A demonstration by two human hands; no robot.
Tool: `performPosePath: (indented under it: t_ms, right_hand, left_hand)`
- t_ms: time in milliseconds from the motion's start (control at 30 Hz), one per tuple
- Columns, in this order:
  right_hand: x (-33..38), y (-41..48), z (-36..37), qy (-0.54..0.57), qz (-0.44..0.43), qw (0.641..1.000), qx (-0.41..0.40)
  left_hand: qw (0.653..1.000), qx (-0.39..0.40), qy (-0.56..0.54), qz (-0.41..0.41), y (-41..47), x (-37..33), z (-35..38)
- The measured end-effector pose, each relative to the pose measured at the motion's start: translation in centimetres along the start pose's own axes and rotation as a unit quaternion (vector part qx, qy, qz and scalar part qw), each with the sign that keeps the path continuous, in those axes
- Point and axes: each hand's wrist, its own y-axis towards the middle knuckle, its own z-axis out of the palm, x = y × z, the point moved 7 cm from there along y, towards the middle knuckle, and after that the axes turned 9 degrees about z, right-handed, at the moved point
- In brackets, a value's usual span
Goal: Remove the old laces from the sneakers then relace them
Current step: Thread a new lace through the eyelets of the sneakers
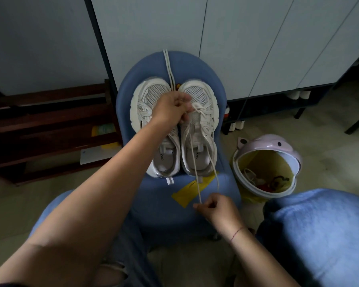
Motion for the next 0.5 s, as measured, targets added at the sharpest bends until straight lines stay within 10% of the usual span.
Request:
performPosePath:
  t_ms: [500]
  right_hand:
    - [-2.1, -0.6, 2.6, -0.129, -0.009, 0.991, 0.026]
  left_hand:
    - [0.998, 0.045, 0.027, 0.018, -0.1, -0.6, 0.5]
